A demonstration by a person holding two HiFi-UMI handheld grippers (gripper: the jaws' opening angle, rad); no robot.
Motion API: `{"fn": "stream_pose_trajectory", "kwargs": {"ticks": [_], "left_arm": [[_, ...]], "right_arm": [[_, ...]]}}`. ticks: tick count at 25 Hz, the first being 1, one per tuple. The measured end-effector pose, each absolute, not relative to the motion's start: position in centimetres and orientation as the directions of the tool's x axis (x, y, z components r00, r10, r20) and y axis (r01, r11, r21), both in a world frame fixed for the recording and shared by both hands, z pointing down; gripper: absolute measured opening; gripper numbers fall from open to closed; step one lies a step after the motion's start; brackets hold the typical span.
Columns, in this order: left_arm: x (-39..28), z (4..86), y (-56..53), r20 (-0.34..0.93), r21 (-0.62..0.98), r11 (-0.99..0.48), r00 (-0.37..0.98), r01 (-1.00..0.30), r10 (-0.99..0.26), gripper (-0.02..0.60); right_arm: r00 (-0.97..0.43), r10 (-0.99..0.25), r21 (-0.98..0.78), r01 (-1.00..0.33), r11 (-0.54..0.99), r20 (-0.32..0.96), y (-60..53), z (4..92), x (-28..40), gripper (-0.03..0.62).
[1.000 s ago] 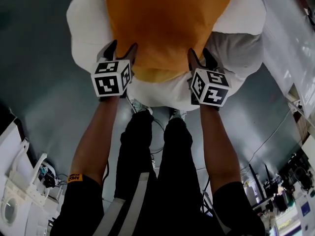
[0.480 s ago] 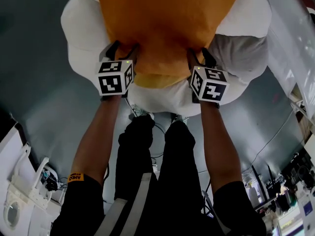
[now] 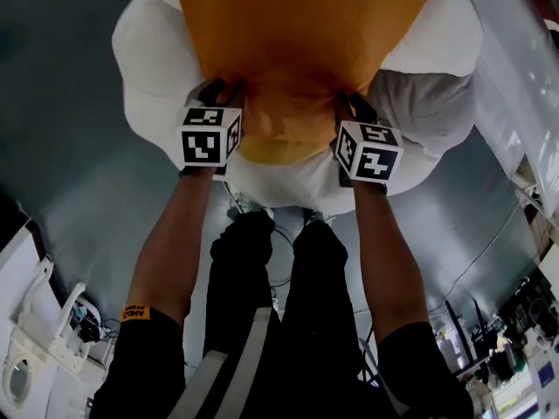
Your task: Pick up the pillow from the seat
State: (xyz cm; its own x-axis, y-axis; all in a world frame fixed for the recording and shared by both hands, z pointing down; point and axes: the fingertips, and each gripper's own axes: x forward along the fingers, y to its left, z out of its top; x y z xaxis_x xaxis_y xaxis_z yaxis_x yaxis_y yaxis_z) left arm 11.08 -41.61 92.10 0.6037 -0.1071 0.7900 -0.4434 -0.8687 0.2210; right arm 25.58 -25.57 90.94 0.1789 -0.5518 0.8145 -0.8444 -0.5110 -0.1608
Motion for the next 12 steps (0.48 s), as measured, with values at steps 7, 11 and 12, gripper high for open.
{"fn": "stream_pose_trajectory", "kwargs": {"ticks": [7, 11, 12], "left_arm": [[10.2, 89.9, -41.3, 0.770, 0.219, -0.868, 0.625, -0.445, -0.126, 0.006], [9.8, 88.0, -40.5, 0.765, 0.220, -0.865, 0.630, -0.450, -0.133, 0.003], [9.6, 87.3, -40.4, 0.763, 0.220, -0.865, 0.632, -0.451, -0.136, 0.004]], "right_arm": [[0.164, -0.557, -0.175, -0.845, -0.505, 0.814, -26.3, 89.2, 24.1, 0.020], [0.163, -0.559, -0.177, -0.846, -0.503, 0.813, -25.7, 87.5, 23.7, 0.011], [0.165, -0.560, -0.176, -0.846, -0.504, 0.812, -25.6, 86.8, 23.6, 0.011]]}}
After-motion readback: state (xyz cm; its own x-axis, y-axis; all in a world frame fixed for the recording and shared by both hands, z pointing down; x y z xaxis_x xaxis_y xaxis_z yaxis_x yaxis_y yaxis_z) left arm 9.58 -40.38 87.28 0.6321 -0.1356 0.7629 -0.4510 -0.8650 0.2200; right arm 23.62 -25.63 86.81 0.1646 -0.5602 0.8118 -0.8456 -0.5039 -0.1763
